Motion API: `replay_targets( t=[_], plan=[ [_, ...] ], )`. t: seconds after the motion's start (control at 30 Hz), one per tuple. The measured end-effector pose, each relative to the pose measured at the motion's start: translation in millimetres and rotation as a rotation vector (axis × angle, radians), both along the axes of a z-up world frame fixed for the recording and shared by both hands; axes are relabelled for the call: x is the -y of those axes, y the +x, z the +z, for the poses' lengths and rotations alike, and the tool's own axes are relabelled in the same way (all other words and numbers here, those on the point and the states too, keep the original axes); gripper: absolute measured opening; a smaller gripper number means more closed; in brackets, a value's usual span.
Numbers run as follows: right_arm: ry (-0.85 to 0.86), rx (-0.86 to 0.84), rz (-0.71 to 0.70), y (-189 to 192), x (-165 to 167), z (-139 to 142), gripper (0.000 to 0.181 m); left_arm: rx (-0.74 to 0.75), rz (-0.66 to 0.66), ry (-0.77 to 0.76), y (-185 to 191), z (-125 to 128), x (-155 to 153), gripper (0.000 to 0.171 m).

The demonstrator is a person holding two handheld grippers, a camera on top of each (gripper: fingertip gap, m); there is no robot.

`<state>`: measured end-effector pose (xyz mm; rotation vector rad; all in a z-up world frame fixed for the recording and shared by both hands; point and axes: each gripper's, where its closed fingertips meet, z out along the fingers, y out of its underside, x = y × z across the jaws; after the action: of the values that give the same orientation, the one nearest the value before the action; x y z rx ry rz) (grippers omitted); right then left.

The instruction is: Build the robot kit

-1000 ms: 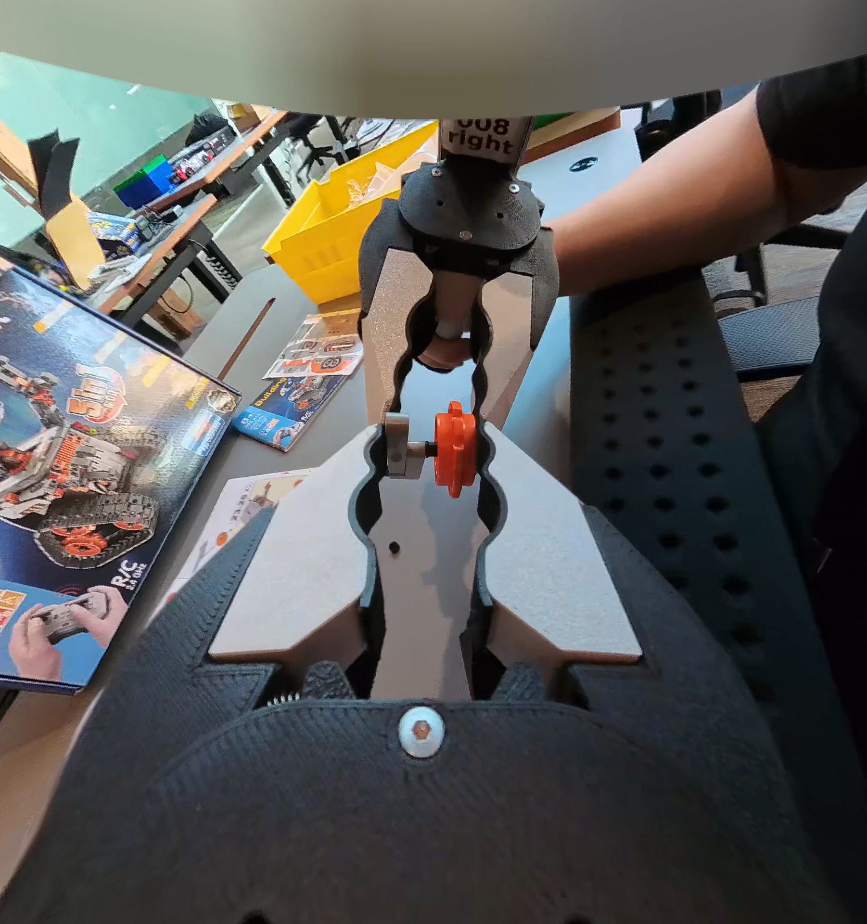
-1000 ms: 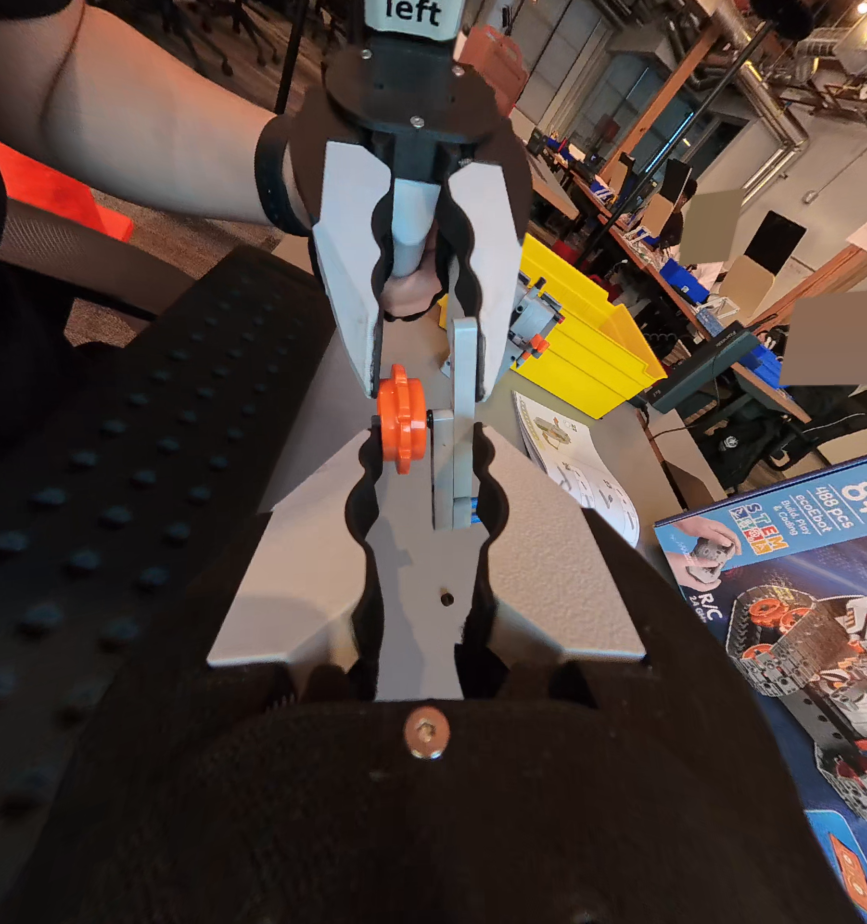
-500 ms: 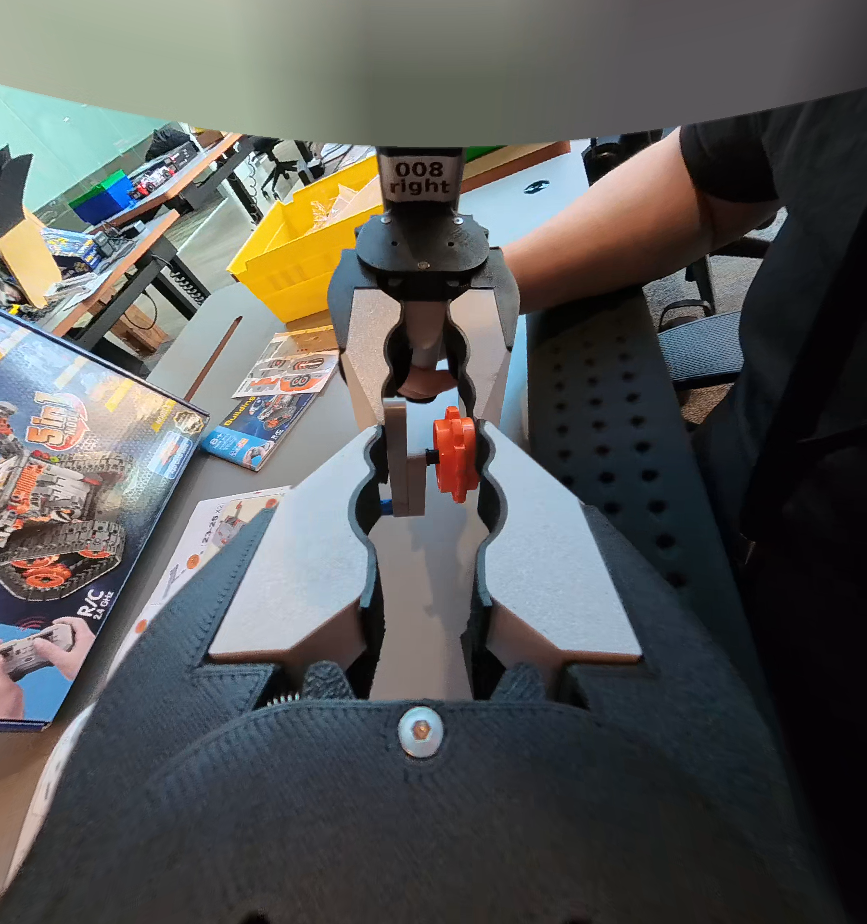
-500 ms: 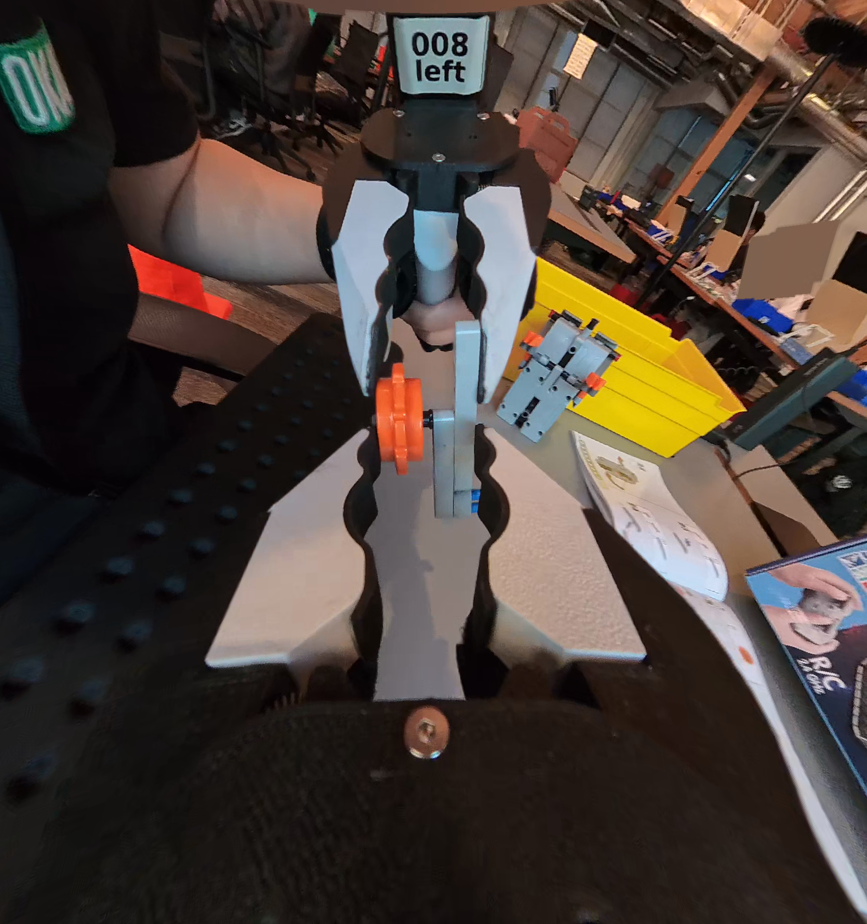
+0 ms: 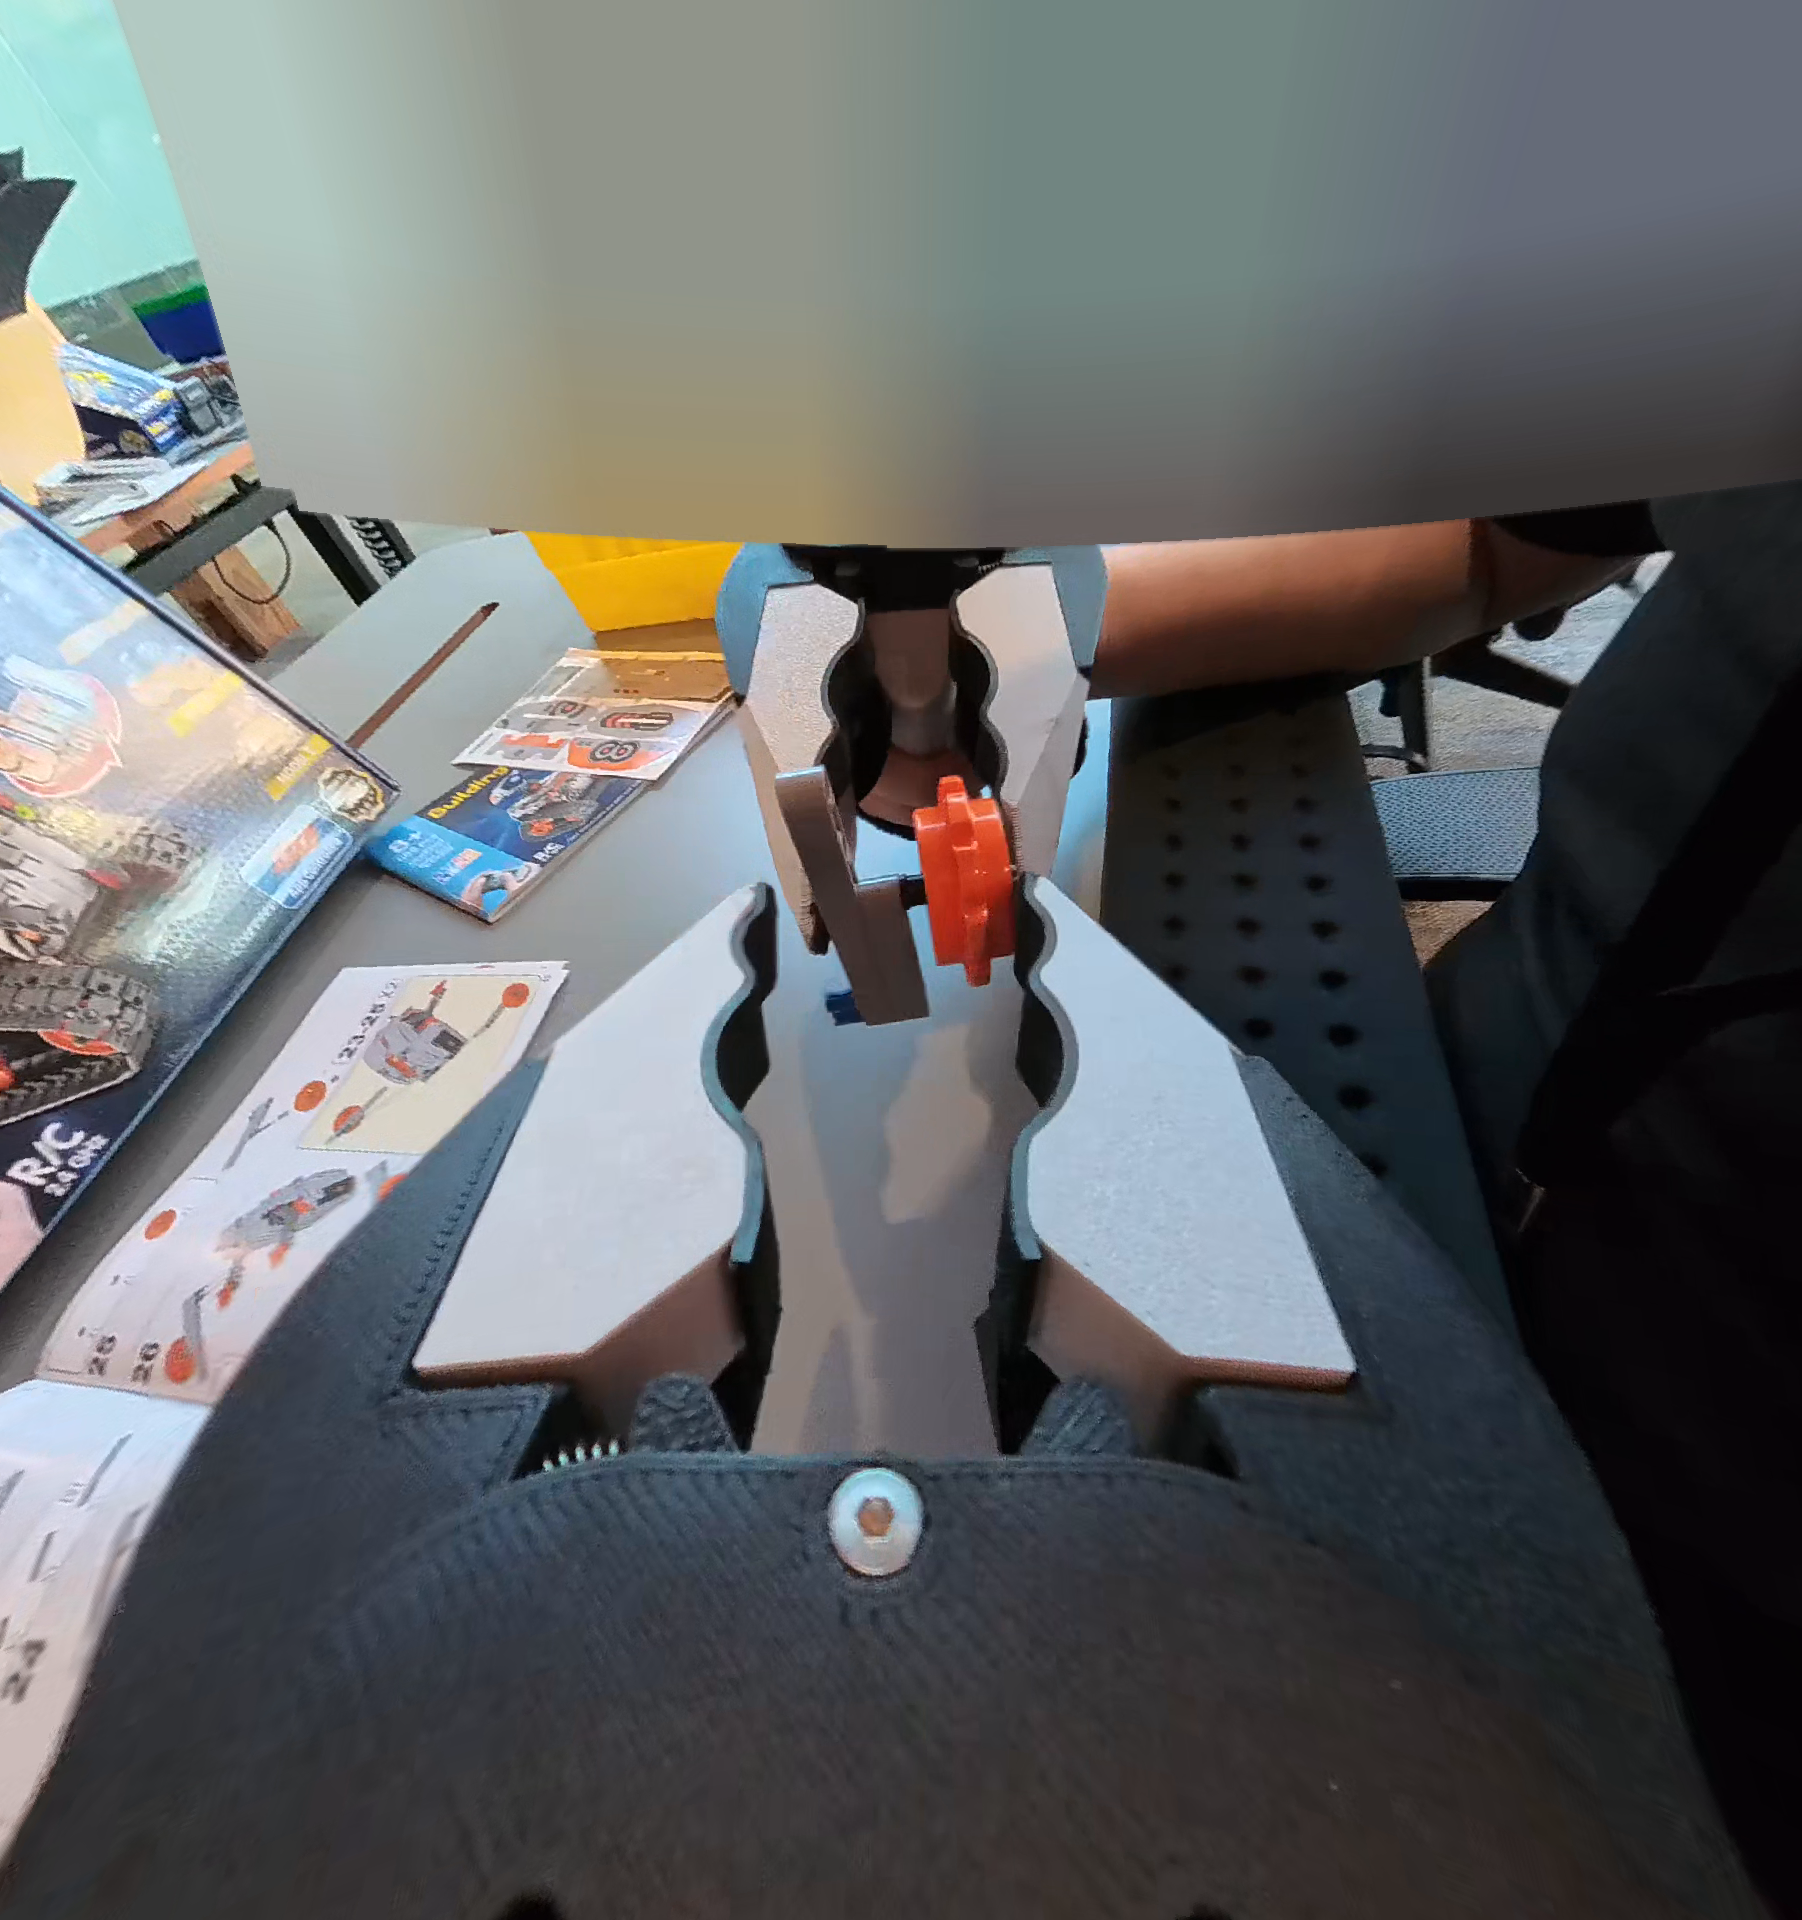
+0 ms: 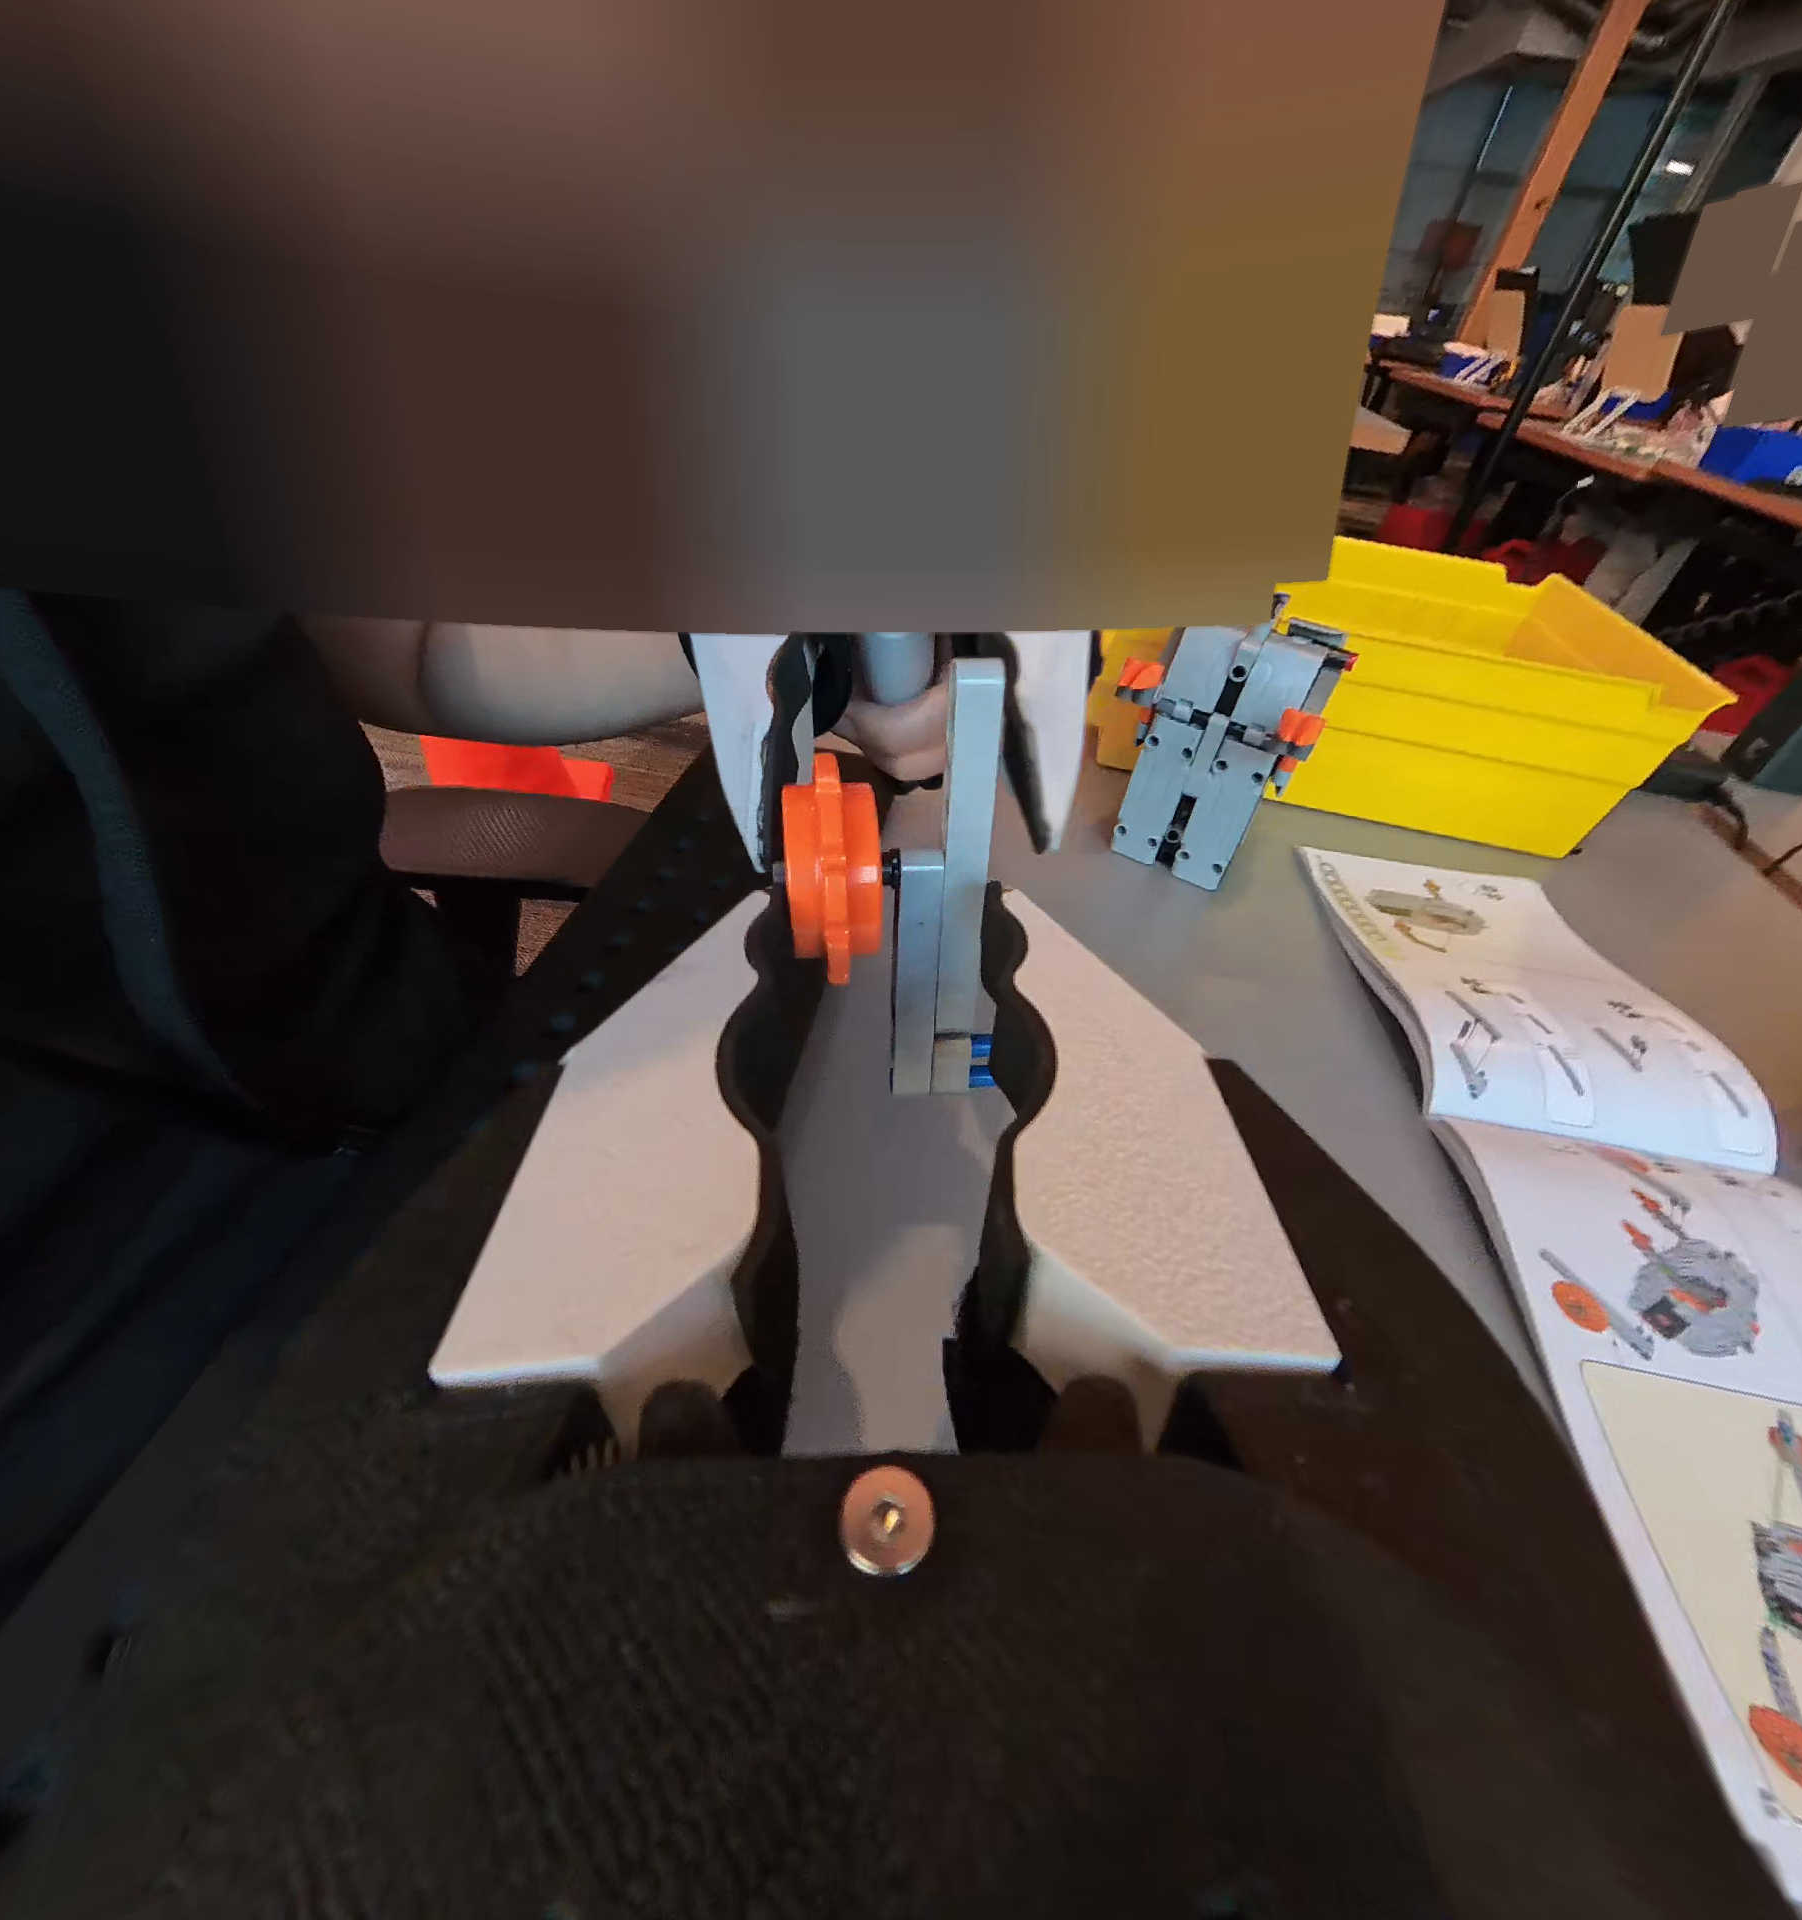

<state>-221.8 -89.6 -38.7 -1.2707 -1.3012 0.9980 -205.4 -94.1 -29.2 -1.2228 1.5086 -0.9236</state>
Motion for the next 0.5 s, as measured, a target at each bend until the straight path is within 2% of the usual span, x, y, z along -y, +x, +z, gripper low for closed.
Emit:
replay_targets(
  t=[0.03, 0.5],
  plan=[
    [-0.011, -0.004, -0.006, 0.1, -1.4, -0.1, 0.034, 0.005, -0.013, -0.013, 0.3, -0.1, 1.5, 0.037],
    [-0.084, -0.07, 0.015, -1.4, -2.9, 3.0, 0.036, 0.075, -0.038, -0.181, 1.1, 5.8, 0.0, 0.035]
  ],
)
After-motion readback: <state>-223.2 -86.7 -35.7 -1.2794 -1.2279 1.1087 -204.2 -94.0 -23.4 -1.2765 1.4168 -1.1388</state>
